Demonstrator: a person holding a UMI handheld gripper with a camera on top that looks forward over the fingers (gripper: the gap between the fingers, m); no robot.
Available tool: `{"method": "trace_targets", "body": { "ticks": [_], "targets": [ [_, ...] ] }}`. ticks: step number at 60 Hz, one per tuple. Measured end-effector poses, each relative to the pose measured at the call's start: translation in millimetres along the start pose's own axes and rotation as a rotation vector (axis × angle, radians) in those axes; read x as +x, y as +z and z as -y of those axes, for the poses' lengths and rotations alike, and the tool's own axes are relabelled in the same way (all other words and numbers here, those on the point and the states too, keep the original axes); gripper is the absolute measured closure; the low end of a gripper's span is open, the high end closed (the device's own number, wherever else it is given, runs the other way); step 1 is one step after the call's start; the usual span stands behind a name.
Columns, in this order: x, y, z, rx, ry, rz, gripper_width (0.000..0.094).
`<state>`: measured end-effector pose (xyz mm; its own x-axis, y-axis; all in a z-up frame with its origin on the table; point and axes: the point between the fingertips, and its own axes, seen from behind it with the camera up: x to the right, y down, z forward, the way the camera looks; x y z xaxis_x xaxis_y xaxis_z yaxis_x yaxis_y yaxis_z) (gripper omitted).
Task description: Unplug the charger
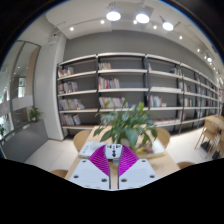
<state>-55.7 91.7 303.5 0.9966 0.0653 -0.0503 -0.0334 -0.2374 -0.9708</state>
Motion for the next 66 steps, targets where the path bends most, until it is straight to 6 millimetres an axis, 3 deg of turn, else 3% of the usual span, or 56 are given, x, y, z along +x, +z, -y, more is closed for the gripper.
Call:
{"method": "trace_targets", "body": {
  "ticks": [3, 5, 6, 8, 10, 15, 16, 17, 20, 22, 23, 25, 29, 40, 43, 45, 51, 60, 66],
  "targets": [
    [29.2, -17.8, 41.4, 0.064, -0.045, -0.051, 0.0854],
    [41.2, -25.1, 44.1, 0.084, -0.063, -0.054, 0.0852],
    [53.4, -18.7, 54.1, 0.081, -0.061, -0.063, 0.085],
    [70.5, -19.9, 38.7, 0.065, -0.05, -0.074, 0.0845],
    [83.1, -18.0, 10.9, 0.035, -0.027, -0.076, 0.0844],
    [113.5, -9.8, -81.2, -0.104, -0.016, -0.089, 0.0833],
    [113.2, -3.7, -109.5, -0.128, -0.018, -0.094, 0.0833],
    [120.4, -2.9, -108.6, -0.159, -0.015, -0.092, 0.0833],
    [123.4, -1.2, -153.8, -0.235, 0.014, -0.075, 0.0833],
    [121.4, -5.1, -202.7, -0.278, 0.017, -0.072, 0.0832],
    [124.8, -3.3, -202.0, -0.299, 0.016, -0.075, 0.0831],
    [128.1, -2.6, -227.3, -0.329, 0.01, -0.087, 0.0832],
    [126.9, -6.9, -252.0, -0.376, 0.031, -0.082, 0.0822],
    [128.2, -2.7, -294.6, -0.441, 0.028, -0.086, 0.0722],
    [127.0, -4.4, -287.4, -0.423, 0.025, -0.079, 0.0687],
    [125.9, -0.9, -296.0, -0.442, 0.024, -0.075, 0.0649],
    [124.3, -10.2, -280.8, -0.442, -0.02, -0.074, 0.0387],
    [114.0, -39.8, -198.3, -0.318, -0.04, -0.104, 0.0198],
    [99.0, -80.7, -147.6, -0.245, -0.056, -0.108, 0.0156]
  ]
}}
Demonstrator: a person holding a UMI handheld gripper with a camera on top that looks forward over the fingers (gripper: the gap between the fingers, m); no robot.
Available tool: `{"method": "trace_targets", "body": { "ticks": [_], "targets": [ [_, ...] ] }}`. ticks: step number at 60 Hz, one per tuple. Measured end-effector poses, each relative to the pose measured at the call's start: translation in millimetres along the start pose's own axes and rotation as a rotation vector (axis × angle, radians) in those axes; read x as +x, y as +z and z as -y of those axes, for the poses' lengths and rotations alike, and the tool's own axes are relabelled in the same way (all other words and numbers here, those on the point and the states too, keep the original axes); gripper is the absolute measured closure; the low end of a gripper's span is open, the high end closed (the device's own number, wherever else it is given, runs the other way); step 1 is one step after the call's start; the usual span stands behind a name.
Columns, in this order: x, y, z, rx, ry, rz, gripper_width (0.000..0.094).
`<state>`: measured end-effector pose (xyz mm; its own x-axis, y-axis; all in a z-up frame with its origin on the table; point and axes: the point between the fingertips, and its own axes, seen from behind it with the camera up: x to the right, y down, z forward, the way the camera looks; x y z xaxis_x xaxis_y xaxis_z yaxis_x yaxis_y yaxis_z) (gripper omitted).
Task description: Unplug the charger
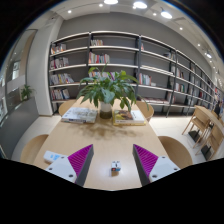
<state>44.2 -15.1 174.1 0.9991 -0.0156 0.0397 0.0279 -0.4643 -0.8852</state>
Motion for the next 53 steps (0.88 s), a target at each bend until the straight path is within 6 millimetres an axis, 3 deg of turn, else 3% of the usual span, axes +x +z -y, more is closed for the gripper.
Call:
{"method": "trace_targets", "body": {
  "ticks": [7, 15, 27, 39, 53],
  "targets": [
    [-13.3, -54.8, 11.8, 0.027, 0.016, 0.027, 0.0145],
    [-29.6, -105.0, -17.2, 0.007, 0.031, 0.056, 0.0144],
    [-38.9, -160.9, -68.0, -0.047, 0.007, 0.046, 0.0141],
    [-46.8, -192.9, -101.7, -0.079, -0.017, 0.063, 0.0143],
    [-47.0, -205.5, -107.6, -0.066, -0.01, 0.055, 0.0146]
  ]
}}
